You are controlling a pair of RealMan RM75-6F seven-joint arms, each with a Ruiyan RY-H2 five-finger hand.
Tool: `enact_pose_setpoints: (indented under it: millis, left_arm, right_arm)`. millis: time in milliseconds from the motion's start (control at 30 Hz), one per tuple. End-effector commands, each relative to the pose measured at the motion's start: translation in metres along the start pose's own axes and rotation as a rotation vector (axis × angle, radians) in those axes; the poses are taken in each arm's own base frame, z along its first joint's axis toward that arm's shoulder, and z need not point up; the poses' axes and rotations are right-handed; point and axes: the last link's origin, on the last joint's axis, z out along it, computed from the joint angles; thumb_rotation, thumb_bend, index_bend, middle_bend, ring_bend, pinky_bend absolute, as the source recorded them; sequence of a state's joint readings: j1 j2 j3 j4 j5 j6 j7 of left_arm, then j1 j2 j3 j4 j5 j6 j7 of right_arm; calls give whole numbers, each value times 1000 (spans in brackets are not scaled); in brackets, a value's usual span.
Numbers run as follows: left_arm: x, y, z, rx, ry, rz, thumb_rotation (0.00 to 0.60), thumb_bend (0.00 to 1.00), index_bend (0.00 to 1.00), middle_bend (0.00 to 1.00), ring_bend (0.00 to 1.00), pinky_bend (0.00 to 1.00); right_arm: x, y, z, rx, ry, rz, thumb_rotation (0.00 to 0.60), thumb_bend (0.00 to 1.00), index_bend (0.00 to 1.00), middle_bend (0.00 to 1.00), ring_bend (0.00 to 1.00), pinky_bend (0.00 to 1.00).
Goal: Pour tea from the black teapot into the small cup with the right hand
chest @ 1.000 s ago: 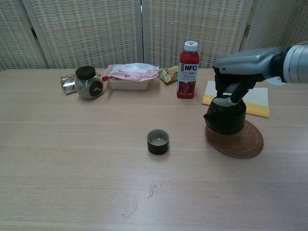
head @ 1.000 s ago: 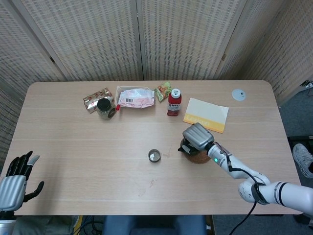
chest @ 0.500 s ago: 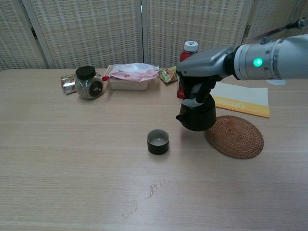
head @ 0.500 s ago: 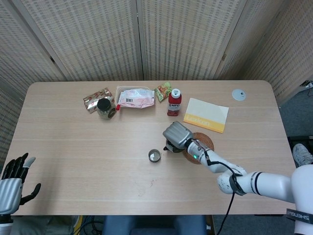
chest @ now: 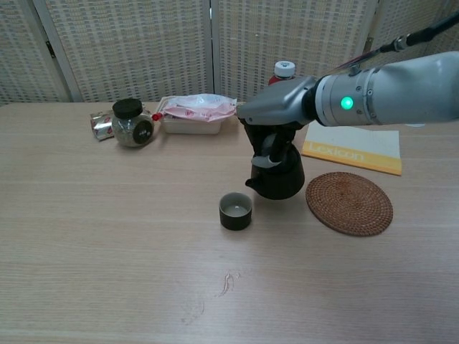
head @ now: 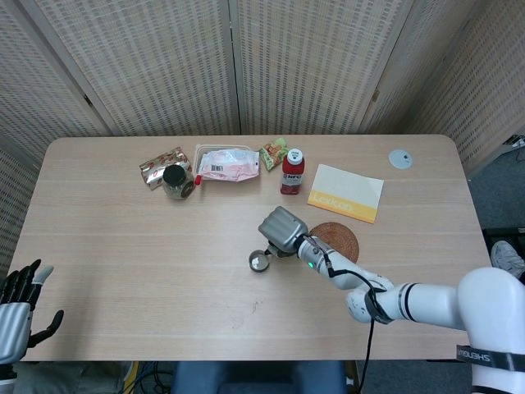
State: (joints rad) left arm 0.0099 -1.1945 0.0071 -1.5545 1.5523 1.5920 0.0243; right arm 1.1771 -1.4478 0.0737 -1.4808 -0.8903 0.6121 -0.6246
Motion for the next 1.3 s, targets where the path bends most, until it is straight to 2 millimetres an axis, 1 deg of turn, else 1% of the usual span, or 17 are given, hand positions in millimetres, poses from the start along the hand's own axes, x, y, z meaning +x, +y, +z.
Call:
enact_pose_setpoints:
  millis: [33, 300, 600, 1300]
  left_arm:
    - [0, 0, -1, 1, 1, -2, 600, 330, 101, 0, 0, 0]
    - [-2, -1, -5, 7, 3, -8, 600, 330, 101, 0, 0, 0]
    - [-3, -3, -7, 15, 6, -15, 600, 330, 101, 0, 0, 0]
    - [-6, -8, -14, 36, 14, -28, 600, 329, 101, 0, 0, 0]
  right_arm:
    - [2, -4, 3, 9, -4, -32, 443, 503, 1000, 1000, 919, 488]
    - [8, -16, 9, 32, -6, -148, 442, 504, 1000, 1000, 919, 488]
    - [13, -28, 13, 41, -7, -230, 440, 503, 1000, 1000, 919, 488]
    - [18, -41, 18, 34, -20, -408, 442, 503, 1000, 1000, 920, 489]
